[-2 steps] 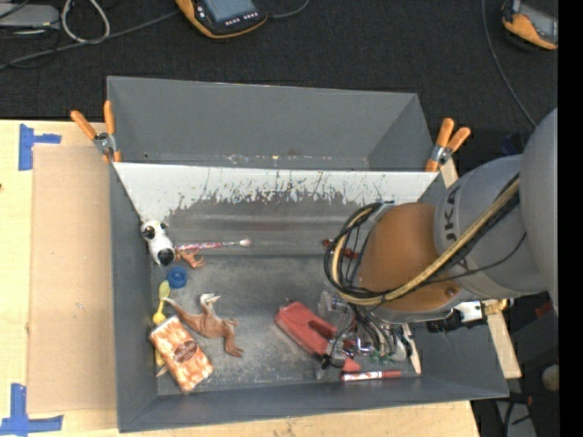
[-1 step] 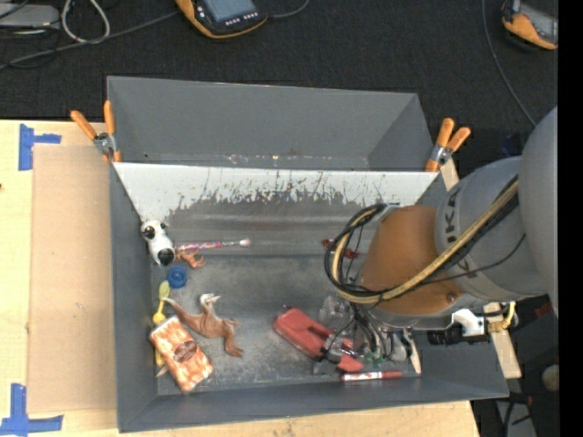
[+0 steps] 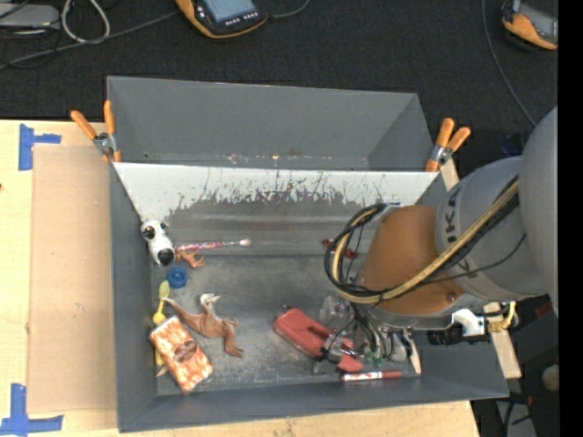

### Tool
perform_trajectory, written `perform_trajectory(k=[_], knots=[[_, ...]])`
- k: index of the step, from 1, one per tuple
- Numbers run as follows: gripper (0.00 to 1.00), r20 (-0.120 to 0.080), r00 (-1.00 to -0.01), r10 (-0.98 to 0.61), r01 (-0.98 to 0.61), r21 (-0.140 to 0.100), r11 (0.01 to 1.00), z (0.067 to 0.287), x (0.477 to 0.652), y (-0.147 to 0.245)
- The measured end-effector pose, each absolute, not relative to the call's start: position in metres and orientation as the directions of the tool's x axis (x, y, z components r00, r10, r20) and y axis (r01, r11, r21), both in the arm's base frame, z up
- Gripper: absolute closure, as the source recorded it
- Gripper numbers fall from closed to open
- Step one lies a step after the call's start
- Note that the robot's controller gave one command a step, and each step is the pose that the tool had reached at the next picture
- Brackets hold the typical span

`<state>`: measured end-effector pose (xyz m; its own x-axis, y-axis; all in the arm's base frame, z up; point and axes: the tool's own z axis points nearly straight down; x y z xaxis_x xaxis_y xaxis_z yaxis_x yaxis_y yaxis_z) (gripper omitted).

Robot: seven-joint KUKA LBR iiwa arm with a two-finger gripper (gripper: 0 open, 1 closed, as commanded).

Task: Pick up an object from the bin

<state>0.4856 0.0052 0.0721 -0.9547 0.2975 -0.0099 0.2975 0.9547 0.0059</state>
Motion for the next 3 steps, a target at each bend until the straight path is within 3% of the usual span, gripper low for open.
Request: perform_trajectory(k=[2, 3], knots=[[1.00, 0.004, -0.956, 0.295, 0.295, 0.001, 0.956, 0.113, 0.481, 0.004], [1.00, 0.006, -0.956, 0.293, 0.293, 0.001, 0.956, 0.151, 0.481, 0.005]])
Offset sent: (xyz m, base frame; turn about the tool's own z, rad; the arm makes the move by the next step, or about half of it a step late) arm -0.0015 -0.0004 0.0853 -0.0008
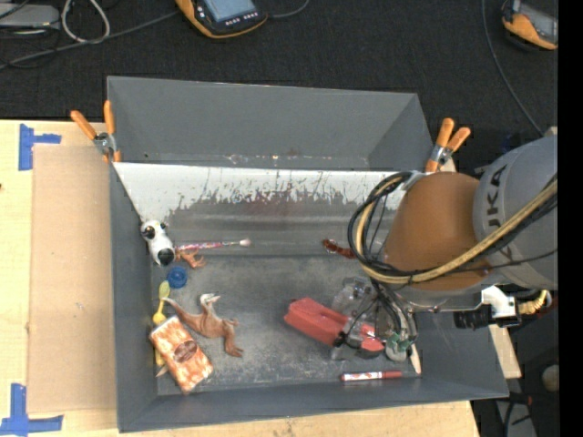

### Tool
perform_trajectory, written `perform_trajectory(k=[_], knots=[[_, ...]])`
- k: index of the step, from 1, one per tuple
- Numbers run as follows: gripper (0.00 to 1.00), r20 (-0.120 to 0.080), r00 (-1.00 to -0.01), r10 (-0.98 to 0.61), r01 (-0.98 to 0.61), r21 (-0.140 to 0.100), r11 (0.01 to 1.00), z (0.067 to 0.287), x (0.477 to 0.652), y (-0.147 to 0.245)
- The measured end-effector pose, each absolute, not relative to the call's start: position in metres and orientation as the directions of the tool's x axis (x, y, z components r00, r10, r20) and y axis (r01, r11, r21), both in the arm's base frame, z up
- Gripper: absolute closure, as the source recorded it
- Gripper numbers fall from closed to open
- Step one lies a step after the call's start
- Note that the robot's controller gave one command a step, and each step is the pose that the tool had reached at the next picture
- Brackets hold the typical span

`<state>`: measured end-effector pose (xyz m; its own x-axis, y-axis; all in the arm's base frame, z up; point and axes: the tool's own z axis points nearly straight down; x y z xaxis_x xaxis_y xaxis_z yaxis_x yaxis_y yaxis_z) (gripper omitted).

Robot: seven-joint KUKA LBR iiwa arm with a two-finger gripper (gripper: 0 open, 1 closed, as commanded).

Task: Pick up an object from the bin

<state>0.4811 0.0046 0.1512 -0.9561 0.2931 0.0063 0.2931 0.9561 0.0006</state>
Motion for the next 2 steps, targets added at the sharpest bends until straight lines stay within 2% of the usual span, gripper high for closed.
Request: perform_trajectory(k=[1, 2], knots=[[1.00, 0.006, -0.957, 0.291, 0.292, 0.001, 0.957, 0.187, 0.481, 0.005], [1.00, 0.004, -0.957, 0.291, 0.291, 0.002, 0.957, 0.214, 0.482, 0.005]])
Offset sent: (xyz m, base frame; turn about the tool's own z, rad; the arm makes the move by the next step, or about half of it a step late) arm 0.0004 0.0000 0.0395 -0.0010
